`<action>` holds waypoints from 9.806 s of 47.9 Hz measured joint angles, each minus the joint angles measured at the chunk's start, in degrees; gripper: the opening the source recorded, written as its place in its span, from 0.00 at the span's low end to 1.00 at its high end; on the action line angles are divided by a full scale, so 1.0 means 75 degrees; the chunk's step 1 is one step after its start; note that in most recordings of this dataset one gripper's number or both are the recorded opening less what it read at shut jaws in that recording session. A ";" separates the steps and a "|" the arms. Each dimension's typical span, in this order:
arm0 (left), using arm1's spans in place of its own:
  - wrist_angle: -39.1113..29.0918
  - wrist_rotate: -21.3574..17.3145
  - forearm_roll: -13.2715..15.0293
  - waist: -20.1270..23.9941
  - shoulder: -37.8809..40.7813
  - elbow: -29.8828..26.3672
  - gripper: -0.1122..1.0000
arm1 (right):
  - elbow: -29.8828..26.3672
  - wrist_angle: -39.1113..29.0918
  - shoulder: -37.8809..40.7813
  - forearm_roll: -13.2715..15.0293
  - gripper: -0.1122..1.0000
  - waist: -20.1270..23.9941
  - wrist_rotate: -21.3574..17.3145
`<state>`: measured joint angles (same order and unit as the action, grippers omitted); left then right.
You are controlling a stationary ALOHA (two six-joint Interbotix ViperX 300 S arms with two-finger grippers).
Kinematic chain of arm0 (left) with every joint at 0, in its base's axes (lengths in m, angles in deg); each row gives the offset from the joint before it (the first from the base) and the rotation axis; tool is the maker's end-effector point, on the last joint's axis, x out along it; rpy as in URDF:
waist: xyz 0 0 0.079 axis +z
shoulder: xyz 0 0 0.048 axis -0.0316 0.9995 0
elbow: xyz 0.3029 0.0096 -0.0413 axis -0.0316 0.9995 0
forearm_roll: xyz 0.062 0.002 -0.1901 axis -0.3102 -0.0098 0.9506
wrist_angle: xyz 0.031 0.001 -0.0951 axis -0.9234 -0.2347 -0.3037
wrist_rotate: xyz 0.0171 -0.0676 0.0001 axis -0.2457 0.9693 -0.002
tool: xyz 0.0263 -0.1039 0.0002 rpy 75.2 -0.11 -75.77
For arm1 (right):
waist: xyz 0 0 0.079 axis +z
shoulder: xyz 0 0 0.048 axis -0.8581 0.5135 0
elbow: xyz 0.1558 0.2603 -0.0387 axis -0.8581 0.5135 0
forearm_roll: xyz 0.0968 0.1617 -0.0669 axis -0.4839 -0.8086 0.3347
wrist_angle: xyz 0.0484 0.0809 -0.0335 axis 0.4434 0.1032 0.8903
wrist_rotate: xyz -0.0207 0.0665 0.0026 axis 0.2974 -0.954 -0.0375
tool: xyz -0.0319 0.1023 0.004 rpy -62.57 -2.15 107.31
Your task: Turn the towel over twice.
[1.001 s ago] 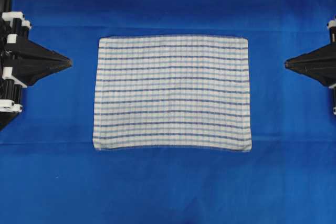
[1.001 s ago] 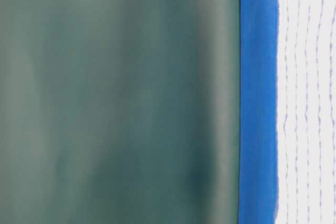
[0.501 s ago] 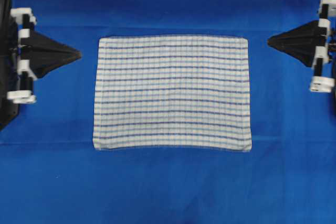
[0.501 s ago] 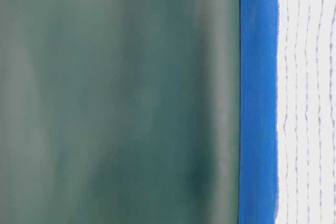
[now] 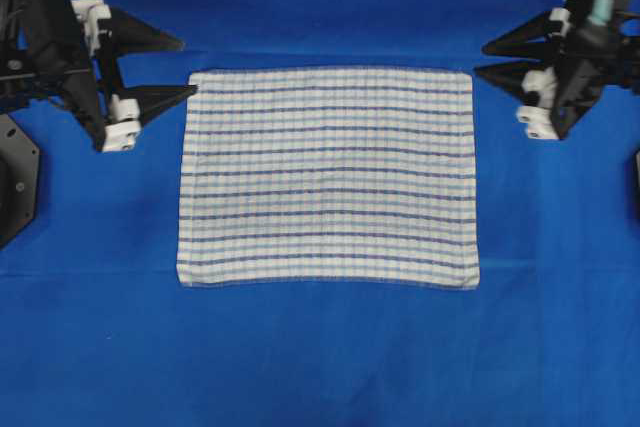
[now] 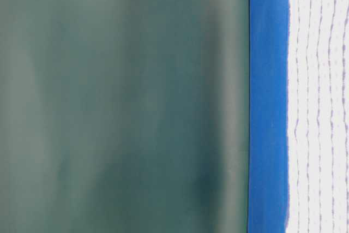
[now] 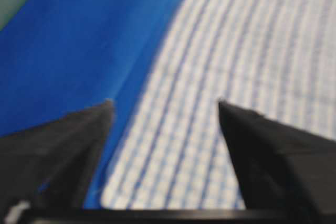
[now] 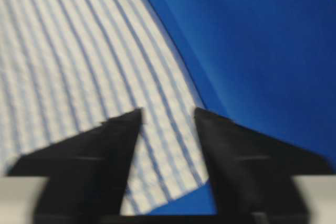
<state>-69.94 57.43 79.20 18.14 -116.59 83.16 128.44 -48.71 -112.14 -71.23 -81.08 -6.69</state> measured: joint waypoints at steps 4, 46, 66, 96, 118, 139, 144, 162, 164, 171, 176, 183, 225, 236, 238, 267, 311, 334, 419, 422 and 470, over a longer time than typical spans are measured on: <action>0.0234 0.0000 0.0000 0.0164 0.0527 0.0000 0.91 | -0.0105 0.0000 0.0598 0.0000 0.63 -0.0152 0.0012; 0.1852 -0.0023 0.0023 0.0926 0.4184 -0.0270 0.57 | -0.0516 0.0598 0.3340 0.0000 0.49 -0.0527 0.0012; 0.1512 -0.0105 0.0023 0.0926 0.4242 -0.0340 0.13 | -0.0516 0.0645 0.3340 -0.0012 0.15 -0.0527 0.0023; 0.0035 -0.1043 0.0035 0.1770 0.1781 -0.0832 0.13 | -0.0375 0.1078 0.1734 -0.0727 0.15 -0.1781 0.0141; -0.0434 -0.1711 0.0035 0.2215 -0.0035 -0.1887 0.13 | -0.1500 -0.0656 -0.0633 -0.0211 0.15 -0.2660 0.0832; -0.1230 -0.1711 0.0035 0.2004 -0.0820 -0.2379 0.13 | -0.2133 -0.1605 -0.1500 0.0023 0.15 -0.2590 0.0832; -0.1230 -0.1699 0.0035 0.1852 -0.0832 -0.2355 0.13 | -0.2145 -0.1922 -0.1582 0.0023 0.15 -0.2402 0.0809; -0.1254 -0.1195 0.0023 0.0656 -0.0809 -0.1195 0.13 | -0.1301 -0.3141 -0.1605 -0.0047 0.15 -0.0691 -0.0223; -0.1254 -0.1160 0.0023 0.0480 -0.0785 -0.1031 0.13 | -0.1113 -0.3117 -0.1582 -0.0047 0.15 -0.0480 -0.0410; -0.1254 -0.0797 0.0047 -0.0223 -0.0574 -0.0586 0.13 | -0.0469 -0.2836 -0.1336 -0.0047 0.15 0.0234 -0.1102; -0.1254 -0.0398 0.0035 -0.0750 -0.0211 -0.0387 0.13 | -0.0105 -0.2590 -0.1020 -0.0059 0.15 0.0645 -0.1605; -0.1254 0.0258 0.0047 -0.1348 0.0445 -0.0211 0.13 | 0.0211 -0.2109 -0.0457 -0.0047 0.15 0.1277 -0.2250; -0.0305 0.1922 0.0047 -0.4043 0.2965 -0.0281 0.13 | -0.0422 -0.0832 0.2637 -0.0047 0.15 0.4219 -0.4184; -0.0305 0.1910 0.0035 -0.4055 0.2965 -0.0293 0.17 | -0.0434 -0.0891 0.2637 -0.0023 0.15 0.4219 -0.4172; -0.0305 0.1922 0.0047 -0.4055 0.2965 -0.0293 0.22 | -0.0434 -0.0891 0.2648 -0.0035 0.15 0.4219 -0.4172; -0.2016 0.1406 0.0047 -0.3996 0.1664 -0.0891 0.76 | -0.0914 -0.2285 0.0609 0.1348 0.61 0.4219 -0.4066; -0.2039 -0.0070 0.0035 -0.2355 -0.4488 0.1008 0.76 | 0.1031 -0.0949 -0.4055 0.4512 0.61 0.1992 -0.4078; -0.1898 -0.0070 0.0035 -0.2355 -0.4875 0.1324 0.76 | 0.1453 -0.0117 -0.3879 0.4512 0.61 0.1852 -0.4160; 0.1652 -0.0410 0.0047 0.1453 0.4582 -0.1055 0.58 | -0.0984 -0.0387 0.3258 0.4664 0.58 -0.1488 -0.4113; 0.1617 -0.0410 0.0047 0.1453 0.4676 -0.1090 0.49 | -0.0984 -0.0387 0.3305 0.4664 0.54 -0.1488 -0.4102; -0.0059 -0.0844 0.0047 0.1770 0.3023 -0.1313 0.15 | -0.1148 -0.0621 0.2250 0.4641 0.16 -0.2121 -0.4184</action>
<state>-70.38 51.10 79.55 31.41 -93.91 73.32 119.83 -53.37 -95.26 -36.43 -96.98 -38.07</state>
